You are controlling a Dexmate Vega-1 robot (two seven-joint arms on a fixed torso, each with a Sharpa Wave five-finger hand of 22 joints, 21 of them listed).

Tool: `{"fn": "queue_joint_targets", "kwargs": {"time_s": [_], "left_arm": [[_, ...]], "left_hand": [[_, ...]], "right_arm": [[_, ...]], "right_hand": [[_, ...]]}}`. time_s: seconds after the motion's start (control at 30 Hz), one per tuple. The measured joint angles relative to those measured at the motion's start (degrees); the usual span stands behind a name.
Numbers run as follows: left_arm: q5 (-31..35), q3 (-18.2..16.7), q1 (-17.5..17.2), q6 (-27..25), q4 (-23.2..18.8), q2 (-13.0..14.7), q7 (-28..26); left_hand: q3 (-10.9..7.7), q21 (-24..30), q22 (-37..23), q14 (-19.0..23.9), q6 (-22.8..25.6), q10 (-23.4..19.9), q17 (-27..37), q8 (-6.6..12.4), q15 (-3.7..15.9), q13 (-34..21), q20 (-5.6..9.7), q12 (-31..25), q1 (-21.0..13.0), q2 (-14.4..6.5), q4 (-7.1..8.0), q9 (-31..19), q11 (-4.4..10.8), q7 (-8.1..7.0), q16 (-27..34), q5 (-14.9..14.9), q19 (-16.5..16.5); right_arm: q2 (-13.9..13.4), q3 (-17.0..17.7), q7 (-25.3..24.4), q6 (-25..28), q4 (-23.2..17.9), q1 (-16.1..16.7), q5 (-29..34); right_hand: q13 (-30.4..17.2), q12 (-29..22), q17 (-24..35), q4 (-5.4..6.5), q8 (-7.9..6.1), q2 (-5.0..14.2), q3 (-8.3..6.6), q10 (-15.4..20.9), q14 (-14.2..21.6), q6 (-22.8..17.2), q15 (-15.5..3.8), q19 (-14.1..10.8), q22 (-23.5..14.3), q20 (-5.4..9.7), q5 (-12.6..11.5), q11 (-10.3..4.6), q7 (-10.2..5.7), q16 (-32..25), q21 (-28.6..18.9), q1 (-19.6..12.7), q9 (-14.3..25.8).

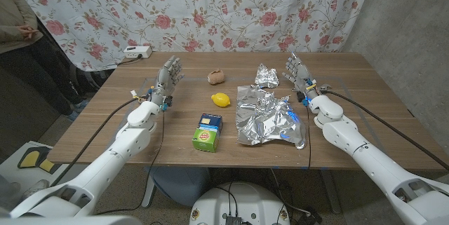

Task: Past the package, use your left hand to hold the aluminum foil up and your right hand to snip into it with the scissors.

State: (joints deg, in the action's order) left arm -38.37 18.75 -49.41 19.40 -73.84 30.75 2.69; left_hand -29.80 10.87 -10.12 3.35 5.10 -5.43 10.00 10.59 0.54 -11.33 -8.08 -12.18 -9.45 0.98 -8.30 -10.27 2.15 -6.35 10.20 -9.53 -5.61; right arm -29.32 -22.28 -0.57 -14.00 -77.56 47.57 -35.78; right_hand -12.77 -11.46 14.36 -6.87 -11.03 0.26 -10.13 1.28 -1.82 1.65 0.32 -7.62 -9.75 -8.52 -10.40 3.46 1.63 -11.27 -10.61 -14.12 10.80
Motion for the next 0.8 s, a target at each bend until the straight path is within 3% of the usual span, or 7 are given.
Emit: {"fn": "queue_joint_targets", "kwargs": {"time_s": [0.8], "left_arm": [[4.92,0.12,-1.55,1.13,-3.37,1.45,-5.14]], "left_hand": [[-0.23,0.00,-0.01,-1.12,0.00,0.00,-0.01,0.00,0.07,0.01,-0.11,0.00,-0.23,-0.23,-0.24,0.01,0.00,0.00,0.00,0.00,0.72]], "right_arm": [[-2.06,1.66,2.56,-0.13,0.67,0.14,-1.63]], "right_hand": [[0.29,0.00,-0.41,-0.24,0.00,0.07,-0.24,-0.23,-0.13,0.00,0.12,0.29,0.01,-0.29,0.01,0.22,0.00,0.00,0.00,-0.53,-0.01]]}}
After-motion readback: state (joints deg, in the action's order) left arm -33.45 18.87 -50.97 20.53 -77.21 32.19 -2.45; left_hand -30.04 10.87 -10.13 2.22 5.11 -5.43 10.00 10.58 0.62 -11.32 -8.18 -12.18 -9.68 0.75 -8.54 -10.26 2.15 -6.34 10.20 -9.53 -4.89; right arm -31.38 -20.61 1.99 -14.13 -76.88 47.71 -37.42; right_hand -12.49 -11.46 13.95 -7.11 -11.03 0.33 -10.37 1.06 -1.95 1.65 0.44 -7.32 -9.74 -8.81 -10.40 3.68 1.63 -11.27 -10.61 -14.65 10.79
